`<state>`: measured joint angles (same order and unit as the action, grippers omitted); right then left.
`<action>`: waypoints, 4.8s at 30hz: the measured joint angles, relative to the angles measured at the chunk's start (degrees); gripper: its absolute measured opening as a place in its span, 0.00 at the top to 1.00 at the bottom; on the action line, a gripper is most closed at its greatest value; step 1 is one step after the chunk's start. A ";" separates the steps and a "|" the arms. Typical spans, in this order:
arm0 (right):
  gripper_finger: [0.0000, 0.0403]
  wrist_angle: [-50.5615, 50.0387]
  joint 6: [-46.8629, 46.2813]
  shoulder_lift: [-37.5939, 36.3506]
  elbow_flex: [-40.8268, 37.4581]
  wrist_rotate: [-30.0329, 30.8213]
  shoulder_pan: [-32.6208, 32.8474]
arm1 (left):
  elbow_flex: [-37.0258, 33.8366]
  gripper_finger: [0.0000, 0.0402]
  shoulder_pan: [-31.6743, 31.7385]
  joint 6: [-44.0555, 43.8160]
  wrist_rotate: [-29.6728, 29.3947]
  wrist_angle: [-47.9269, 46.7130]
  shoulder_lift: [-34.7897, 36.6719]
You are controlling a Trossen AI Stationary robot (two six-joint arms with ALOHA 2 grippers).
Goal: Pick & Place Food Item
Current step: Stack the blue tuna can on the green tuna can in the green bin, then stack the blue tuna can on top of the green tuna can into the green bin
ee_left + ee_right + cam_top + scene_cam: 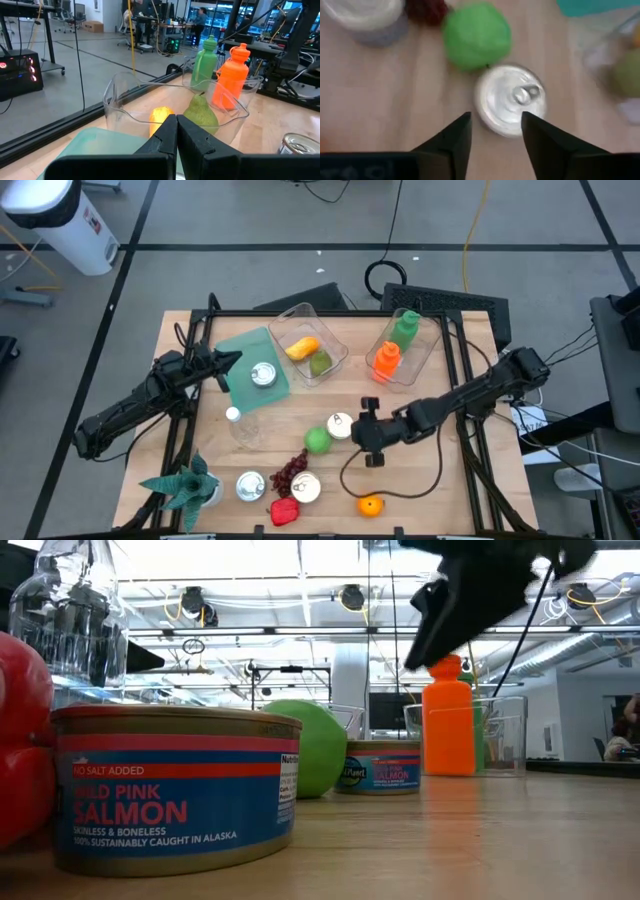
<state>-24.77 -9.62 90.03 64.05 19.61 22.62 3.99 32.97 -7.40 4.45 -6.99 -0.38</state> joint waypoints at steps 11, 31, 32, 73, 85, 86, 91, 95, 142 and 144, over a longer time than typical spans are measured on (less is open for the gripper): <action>0.59 3.82 7.78 10.03 0.88 0.21 0.52 | 0.00 0.96 0.00 -0.22 0.33 -0.30 -0.01; 0.60 3.76 9.89 15.72 1.87 5.32 -0.49 | 0.00 0.96 0.00 -0.02 0.16 -0.15 -0.01; 0.61 3.65 9.63 15.74 1.83 5.87 -0.51 | 0.00 0.96 0.00 -0.03 0.13 -0.15 0.02; 1.00 2.99 8.77 8.72 2.74 8.82 -3.63 | 0.00 0.96 0.00 -0.37 0.31 -0.08 -0.01; 1.00 3.58 10.33 8.33 2.77 10.64 -3.86 | 0.00 0.96 0.00 -0.35 0.42 -0.07 -0.01; 1.00 3.59 10.32 8.31 2.77 10.66 -3.86 | 0.00 0.96 0.00 -0.35 0.42 -0.08 0.00; 1.00 3.29 11.18 8.31 3.67 12.02 -3.83 | 0.00 0.96 0.00 -0.33 0.42 -0.06 -0.01; 1.00 3.52 13.35 8.29 5.78 12.33 -3.92 | 0.00 0.96 0.00 -0.33 0.42 -0.06 -0.01; 1.00 -5.01 6.07 8.84 5.85 4.02 -8.72 | 35.50 0.99 -5.10 -7.11 6.01 -1.06 -36.86; 1.00 -4.49 5.60 8.84 4.60 4.04 -8.21 | 40.86 0.98 -7.91 -6.78 6.01 -1.89 -43.28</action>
<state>-29.26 -4.02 98.87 68.65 23.65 14.41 44.85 25.06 -14.18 10.46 -8.88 -43.65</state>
